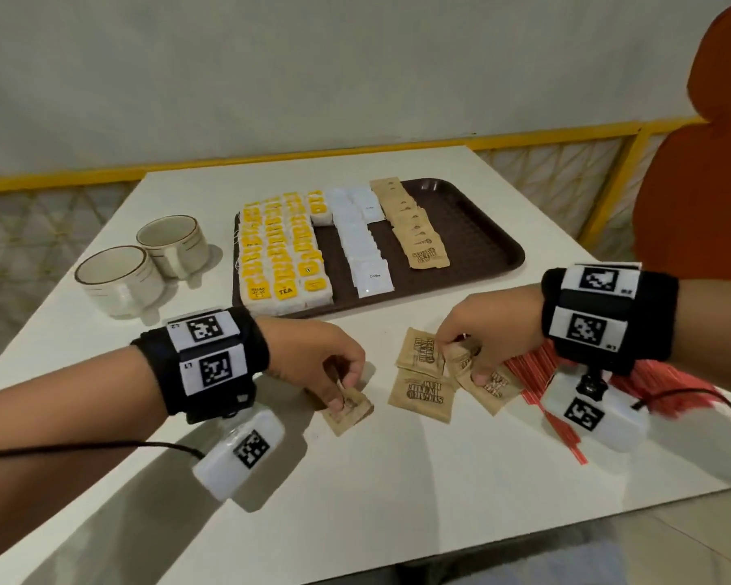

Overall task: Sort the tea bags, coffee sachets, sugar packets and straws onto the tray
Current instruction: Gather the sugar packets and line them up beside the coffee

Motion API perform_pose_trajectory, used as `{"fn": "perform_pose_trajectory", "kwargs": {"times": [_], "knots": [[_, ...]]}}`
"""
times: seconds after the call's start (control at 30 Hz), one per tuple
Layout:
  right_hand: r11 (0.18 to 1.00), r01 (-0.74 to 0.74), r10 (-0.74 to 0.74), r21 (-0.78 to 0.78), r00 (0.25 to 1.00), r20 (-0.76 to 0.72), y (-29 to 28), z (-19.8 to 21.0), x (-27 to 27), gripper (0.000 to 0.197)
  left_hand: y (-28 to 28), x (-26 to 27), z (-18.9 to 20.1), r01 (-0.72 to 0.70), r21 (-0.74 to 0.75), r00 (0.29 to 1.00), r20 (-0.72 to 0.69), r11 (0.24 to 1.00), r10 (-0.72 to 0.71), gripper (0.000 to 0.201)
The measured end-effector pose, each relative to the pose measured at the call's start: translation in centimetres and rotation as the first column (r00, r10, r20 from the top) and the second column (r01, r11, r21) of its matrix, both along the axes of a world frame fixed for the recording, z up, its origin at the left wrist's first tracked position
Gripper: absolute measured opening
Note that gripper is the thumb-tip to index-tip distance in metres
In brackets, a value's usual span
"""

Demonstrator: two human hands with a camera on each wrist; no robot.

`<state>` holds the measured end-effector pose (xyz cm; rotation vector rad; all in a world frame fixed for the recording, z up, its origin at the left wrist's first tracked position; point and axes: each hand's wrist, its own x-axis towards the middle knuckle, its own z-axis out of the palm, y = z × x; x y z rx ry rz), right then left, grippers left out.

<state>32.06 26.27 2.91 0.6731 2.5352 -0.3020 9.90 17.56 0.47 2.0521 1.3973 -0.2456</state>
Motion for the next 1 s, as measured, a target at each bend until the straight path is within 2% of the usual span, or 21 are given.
{"fn": "perform_pose_trajectory", "kwargs": {"times": [0.07,0.13,0.17,0.23,0.27,0.3,0.33,0.4,0.43,0.5,0.6,0.67,0.77,0.87,1.0], "knots": [[0.998,0.038,-0.042,-0.058,0.997,-0.059,0.3,0.6,0.2,0.032,0.4,-0.9,0.2,-0.071,-0.049,0.992,0.102,0.996,0.076,0.020],[0.969,0.118,-0.156,-0.217,0.973,-0.168,0.4,1.5,0.5,0.027,0.9,-1.7,0.7,-0.171,-0.136,0.927,0.313,0.976,0.206,0.015],[0.930,0.155,-0.232,-0.333,0.951,-0.205,0.3,1.8,0.6,0.028,1.2,-1.8,0.9,-0.214,-0.176,0.855,0.443,0.961,0.271,0.013],[0.857,0.196,-0.318,-0.477,0.929,-0.190,-0.6,1.8,0.4,0.042,2.0,-1.2,1.5,-0.293,-0.247,0.654,0.653,0.924,0.382,0.008],[0.873,0.186,-0.288,-0.451,0.943,-0.169,-1.2,1.3,0.2,0.053,2.5,-0.6,1.8,-0.320,-0.282,0.571,0.704,0.904,0.422,0.007],[0.919,0.138,-0.210,-0.369,0.964,-0.163,-1.7,0.6,-0.2,0.063,3.2,0.2,2.1,-0.336,-0.293,0.540,0.719,0.895,0.438,0.004],[0.959,0.071,-0.119,-0.273,0.979,-0.163,-2.1,-0.2,-0.5,0.070,3.8,1.1,2.3,-0.354,-0.262,0.572,0.699,0.898,0.429,0.004],[0.990,-0.032,0.008,-0.138,0.985,-0.173,-2.8,-1.0,-1.0,0.077,5.2,2.7,2.3,-0.353,-0.074,0.768,0.545,0.933,0.335,0.006],[0.992,-0.058,0.037,-0.114,0.983,-0.178,-3.0,-1.1,-1.0,0.078,5.7,3.5,2.2,-0.312,0.025,0.863,0.425,0.950,0.273,0.005],[0.992,-0.088,0.071,-0.094,0.983,-0.171,-3.1,-1.1,-1.2,0.078,6.7,5.0,1.8,-0.174,0.143,0.967,0.211,0.974,0.141,0.007],[0.991,-0.105,0.093,-0.086,0.987,-0.135,-3.5,-0.9,-1.4,0.072,7.7,6.4,0.9,-0.030,0.185,0.999,0.040,0.982,0.023,0.001],[0.990,-0.128,0.119,-0.064,0.984,-0.133,-3.8,-0.9,-1.5,0.065,8.1,6.8,0.4,-0.008,0.201,1.000,-0.024,0.979,0.014,0.005],[0.984,-0.172,0.165,-0.034,0.975,-0.150,-4.1,-0.7,-1.6,0.056,8.3,6.6,0.1,-0.008,0.166,0.998,-0.063,0.986,0.018,0.015],[0.981,-0.191,0.183,-0.042,0.972,-0.145,-4.0,-0.6,-2.0,0.055,7.9,6.2,0.5,-0.006,0.128,0.998,-0.067,0.992,0.014,0.008],[0.984,-0.170,0.161,-0.062,0.979,-0.122,-4.0,-0.4,-2.7,0.057,7.4,5.8,0.7,0.004,0.171,0.996,-0.088,0.985,0.011,0.010]]}}
